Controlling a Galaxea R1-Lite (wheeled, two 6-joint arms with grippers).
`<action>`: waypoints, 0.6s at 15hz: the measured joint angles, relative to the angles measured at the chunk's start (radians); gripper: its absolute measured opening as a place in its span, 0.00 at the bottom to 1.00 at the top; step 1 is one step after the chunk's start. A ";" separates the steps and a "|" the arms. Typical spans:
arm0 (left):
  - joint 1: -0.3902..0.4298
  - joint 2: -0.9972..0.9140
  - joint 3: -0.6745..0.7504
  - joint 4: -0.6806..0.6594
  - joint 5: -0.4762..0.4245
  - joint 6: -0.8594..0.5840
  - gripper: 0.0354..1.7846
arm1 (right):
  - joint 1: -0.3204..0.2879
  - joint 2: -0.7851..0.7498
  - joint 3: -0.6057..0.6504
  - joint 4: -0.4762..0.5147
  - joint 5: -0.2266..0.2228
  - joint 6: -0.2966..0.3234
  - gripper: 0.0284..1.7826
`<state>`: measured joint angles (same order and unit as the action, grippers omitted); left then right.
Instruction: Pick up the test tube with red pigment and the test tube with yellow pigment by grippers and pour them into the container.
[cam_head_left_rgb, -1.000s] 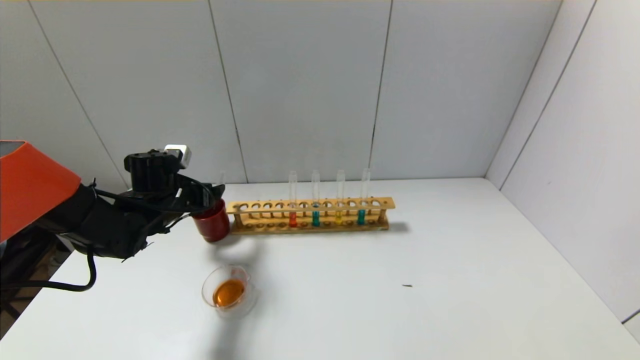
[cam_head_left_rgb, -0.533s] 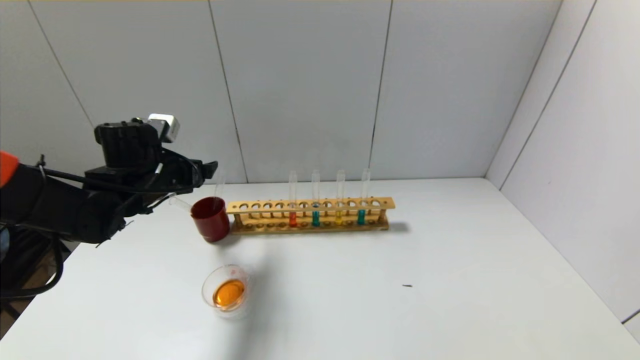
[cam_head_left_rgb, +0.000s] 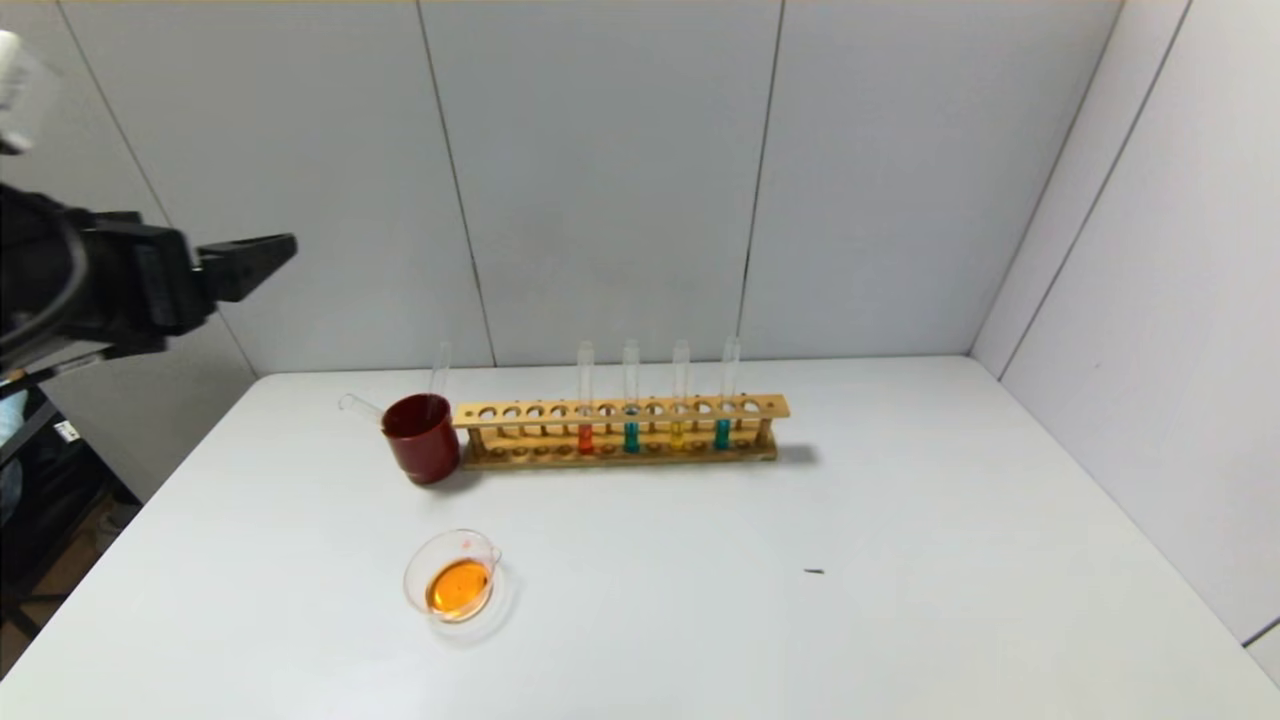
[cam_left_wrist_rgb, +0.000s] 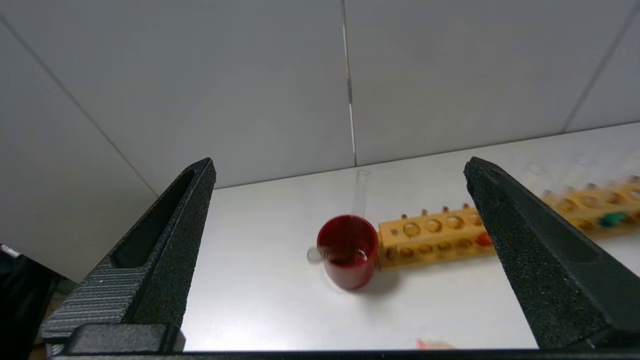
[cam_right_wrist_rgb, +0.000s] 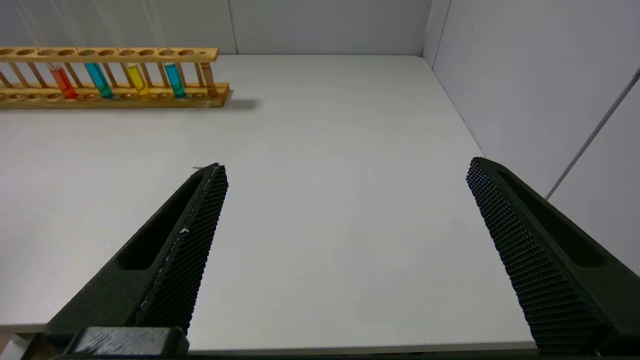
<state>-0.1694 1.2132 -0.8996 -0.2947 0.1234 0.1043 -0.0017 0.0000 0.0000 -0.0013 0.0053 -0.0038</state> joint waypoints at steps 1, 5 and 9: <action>0.001 -0.123 0.032 0.065 -0.003 0.003 0.98 | 0.000 0.000 0.000 0.000 0.000 0.000 0.98; 0.065 -0.597 0.192 0.271 -0.060 0.010 0.98 | 0.000 0.000 0.000 0.000 0.000 0.000 0.98; 0.150 -0.989 0.368 0.437 -0.158 -0.016 0.98 | 0.000 0.000 0.000 0.000 0.000 0.000 0.98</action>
<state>-0.0191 0.2245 -0.5319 0.1419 -0.0345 0.0883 -0.0017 0.0000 0.0000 -0.0013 0.0053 -0.0043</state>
